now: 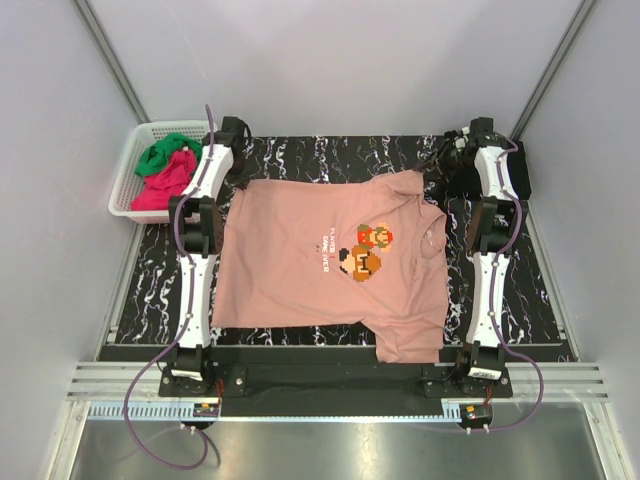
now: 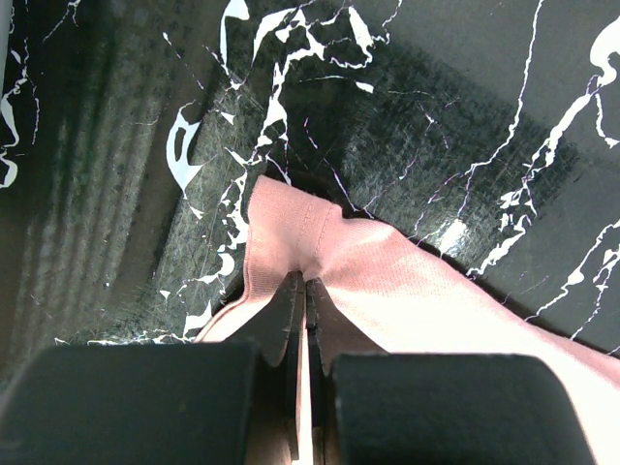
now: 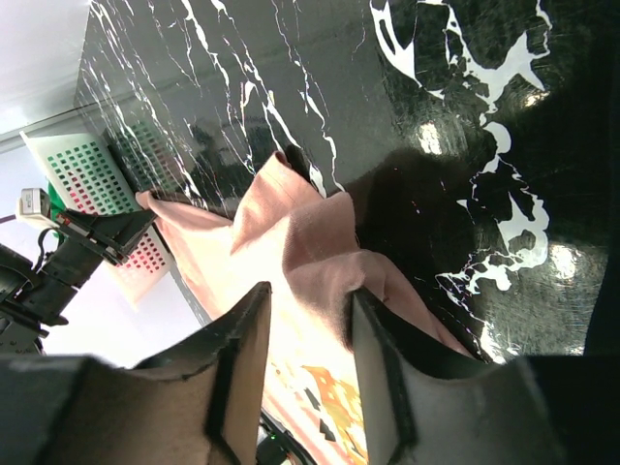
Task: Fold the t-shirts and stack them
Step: Fold the tshirt
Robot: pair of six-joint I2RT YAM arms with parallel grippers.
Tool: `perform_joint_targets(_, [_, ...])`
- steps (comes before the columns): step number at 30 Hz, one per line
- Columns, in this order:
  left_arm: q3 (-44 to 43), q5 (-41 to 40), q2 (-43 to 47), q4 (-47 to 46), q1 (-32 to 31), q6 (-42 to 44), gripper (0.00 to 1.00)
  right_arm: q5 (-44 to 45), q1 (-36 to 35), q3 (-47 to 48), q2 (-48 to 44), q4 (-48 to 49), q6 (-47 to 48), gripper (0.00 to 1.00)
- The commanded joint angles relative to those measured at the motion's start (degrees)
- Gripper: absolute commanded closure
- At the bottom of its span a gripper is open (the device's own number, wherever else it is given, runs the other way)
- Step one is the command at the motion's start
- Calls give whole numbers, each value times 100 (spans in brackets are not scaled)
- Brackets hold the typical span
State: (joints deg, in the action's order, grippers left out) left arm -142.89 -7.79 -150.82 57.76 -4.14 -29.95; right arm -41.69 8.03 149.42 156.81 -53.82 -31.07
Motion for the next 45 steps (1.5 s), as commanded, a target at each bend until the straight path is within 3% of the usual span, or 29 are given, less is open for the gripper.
perform_joint_targets(1, [-28,-65,53,-142,27,78,100,-172,32,175,-90,74,31,56])
perform_joint_targets(6, [-2,-56,106,-177,27,95,100,-172,32,166,-2,74,-4,82])
perform_joint_targets(7, [15,-56,115,-177,27,104,100,-164,32,166,16,82,-39,83])
perform_joint_targets(9, [42,-56,150,-195,27,130,100,-181,32,166,42,82,-57,100])
perform_joint_targets(19, [332,462,773,-458,-16,332,100,-23,32,131,-493,3,66,100])
perform_joint_targets(29, [858,682,1950,-608,-34,657,100,64,23,43,-1223,-58,110,100])
perform_joint_targets(45, [1580,463,2742,-546,10,1114,100,522,32,-141,-2093,-383,452,100])
